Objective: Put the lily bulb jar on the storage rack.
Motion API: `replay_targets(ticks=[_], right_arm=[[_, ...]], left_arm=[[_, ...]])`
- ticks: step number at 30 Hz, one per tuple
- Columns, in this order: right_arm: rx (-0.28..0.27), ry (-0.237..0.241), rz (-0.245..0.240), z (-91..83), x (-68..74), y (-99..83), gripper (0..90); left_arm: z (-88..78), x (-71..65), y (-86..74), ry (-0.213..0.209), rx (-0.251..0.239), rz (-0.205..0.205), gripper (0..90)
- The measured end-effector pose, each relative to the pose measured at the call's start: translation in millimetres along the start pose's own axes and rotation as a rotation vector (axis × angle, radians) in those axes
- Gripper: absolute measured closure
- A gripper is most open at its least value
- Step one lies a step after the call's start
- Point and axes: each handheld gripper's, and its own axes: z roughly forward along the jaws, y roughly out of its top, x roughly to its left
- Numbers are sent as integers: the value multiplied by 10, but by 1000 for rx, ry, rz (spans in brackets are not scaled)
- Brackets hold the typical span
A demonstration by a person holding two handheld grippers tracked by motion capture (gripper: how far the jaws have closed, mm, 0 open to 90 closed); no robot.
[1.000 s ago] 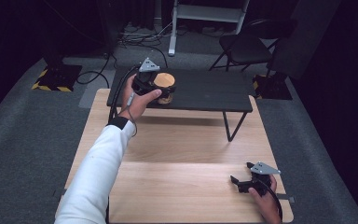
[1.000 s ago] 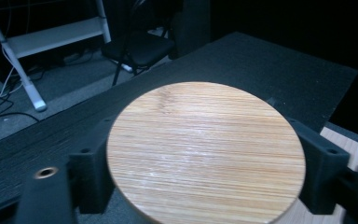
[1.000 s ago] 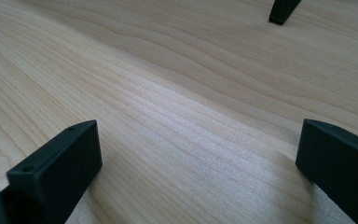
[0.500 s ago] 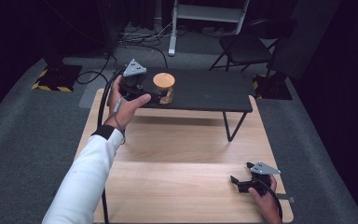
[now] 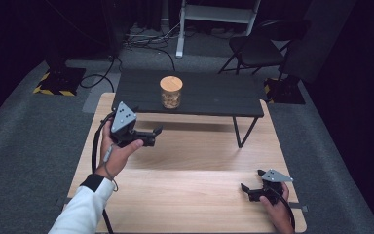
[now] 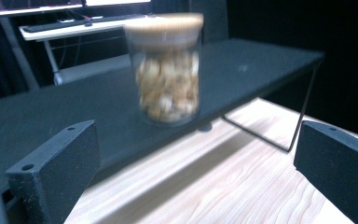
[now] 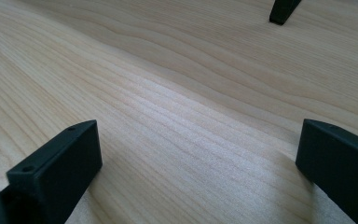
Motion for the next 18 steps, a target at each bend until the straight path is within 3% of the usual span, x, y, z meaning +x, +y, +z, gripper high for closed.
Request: replay_targets(ticks=[3,9,12,18], right_arm=[[0,-1,1,-1,4,0,0],[0,-1,0,-1,4,0,0],[0,-1,0,-1,4,-1,0],[0,-1,0,-1,4,-1,0]], left_arm=[[-45,-82,-192,17,6,21,4],[-57,-138,-492,0,26,-23,4],[-51,-185,-627,-1,44,-6,4],[-62,-275,-873,7,47,-18,4]])
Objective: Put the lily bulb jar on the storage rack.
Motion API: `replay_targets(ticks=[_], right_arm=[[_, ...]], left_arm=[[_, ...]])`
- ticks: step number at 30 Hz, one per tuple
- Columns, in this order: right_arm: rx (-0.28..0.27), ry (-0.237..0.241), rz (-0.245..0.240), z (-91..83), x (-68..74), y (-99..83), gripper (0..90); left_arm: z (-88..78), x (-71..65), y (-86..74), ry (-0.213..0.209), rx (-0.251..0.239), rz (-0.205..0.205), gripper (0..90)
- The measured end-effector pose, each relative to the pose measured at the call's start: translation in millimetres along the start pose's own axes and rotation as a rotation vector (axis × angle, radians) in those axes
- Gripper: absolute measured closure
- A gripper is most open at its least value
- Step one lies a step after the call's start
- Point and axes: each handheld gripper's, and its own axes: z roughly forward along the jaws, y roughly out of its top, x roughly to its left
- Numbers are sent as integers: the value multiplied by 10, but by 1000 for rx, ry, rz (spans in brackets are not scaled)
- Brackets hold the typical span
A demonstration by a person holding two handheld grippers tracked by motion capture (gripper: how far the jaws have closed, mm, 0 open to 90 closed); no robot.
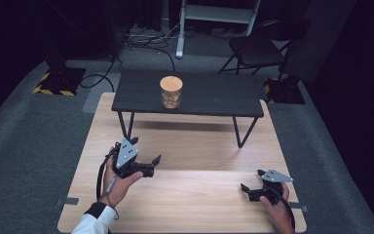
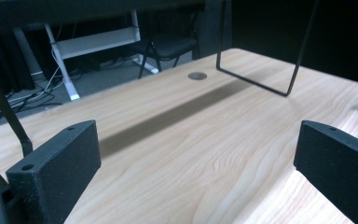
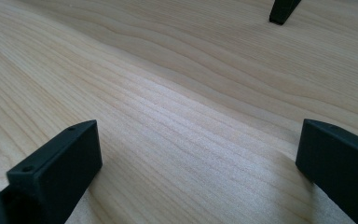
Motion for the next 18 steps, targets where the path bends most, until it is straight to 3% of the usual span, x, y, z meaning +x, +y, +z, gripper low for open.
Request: replay_targets(ticks=[4,8,18], right_arm=[[0,0,0,-1,2,0,0],[0,0,0,-1,1,0,0],[0,2,-1,-1,-1,0,0]], left_arm=[[12,-44,-130,-5,22,18,4],[28,-107,-266,10,47,12,4],[46,-140,-608,-35,101,14,4]])
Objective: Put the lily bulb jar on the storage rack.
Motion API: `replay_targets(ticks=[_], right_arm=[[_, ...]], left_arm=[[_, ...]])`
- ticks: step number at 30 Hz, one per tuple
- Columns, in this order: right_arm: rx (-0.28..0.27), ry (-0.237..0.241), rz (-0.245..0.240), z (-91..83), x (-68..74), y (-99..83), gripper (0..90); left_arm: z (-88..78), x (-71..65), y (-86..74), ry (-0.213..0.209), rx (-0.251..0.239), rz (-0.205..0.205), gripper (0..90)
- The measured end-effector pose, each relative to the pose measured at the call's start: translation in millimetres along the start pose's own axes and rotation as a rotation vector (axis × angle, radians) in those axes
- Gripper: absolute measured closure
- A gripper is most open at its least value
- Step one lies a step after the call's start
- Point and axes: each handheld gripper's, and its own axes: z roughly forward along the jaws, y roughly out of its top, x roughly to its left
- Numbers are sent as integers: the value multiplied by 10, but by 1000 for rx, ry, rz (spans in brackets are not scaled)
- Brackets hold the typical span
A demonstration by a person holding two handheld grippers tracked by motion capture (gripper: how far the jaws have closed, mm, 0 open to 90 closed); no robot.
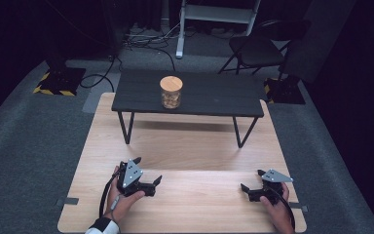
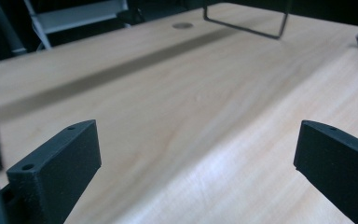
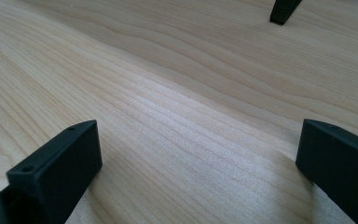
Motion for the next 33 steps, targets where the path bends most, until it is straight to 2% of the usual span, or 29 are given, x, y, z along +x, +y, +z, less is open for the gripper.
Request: replay_targets(ticks=[4,7,9,11,12,13,15,17,21,33], right_arm=[[0,2,-2,0,-3,0,0],[0,2,-2,0,-3,1,0],[0,2,-2,0,-3,1,0],[0,2,-2,0,-3,0,0],[0,2,-2,0,-3,0,0],[0,2,-2,0,-3,0,0],[0,2,-2,0,-3,0,0],[0,2,-2,0,-3,0,0],[0,2,-2,-1,-3,0,0],[0,3,-3,0,-3,-1,0]], left_arm=[[27,-14,-84,-12,39,-11,4],[52,-32,-105,-5,71,-8,4],[89,-47,-89,9,106,-6,6],[129,-26,-70,3,144,-1,6],[149,-42,-55,17,161,-3,6],[158,-41,-54,19,164,-10,10],[170,-2,-58,-4,166,-22,9],[200,-21,-30,5,197,-11,6],[212,25,-5,-17,215,-26,6],[214,36,-6,-23,215,-25,4]])
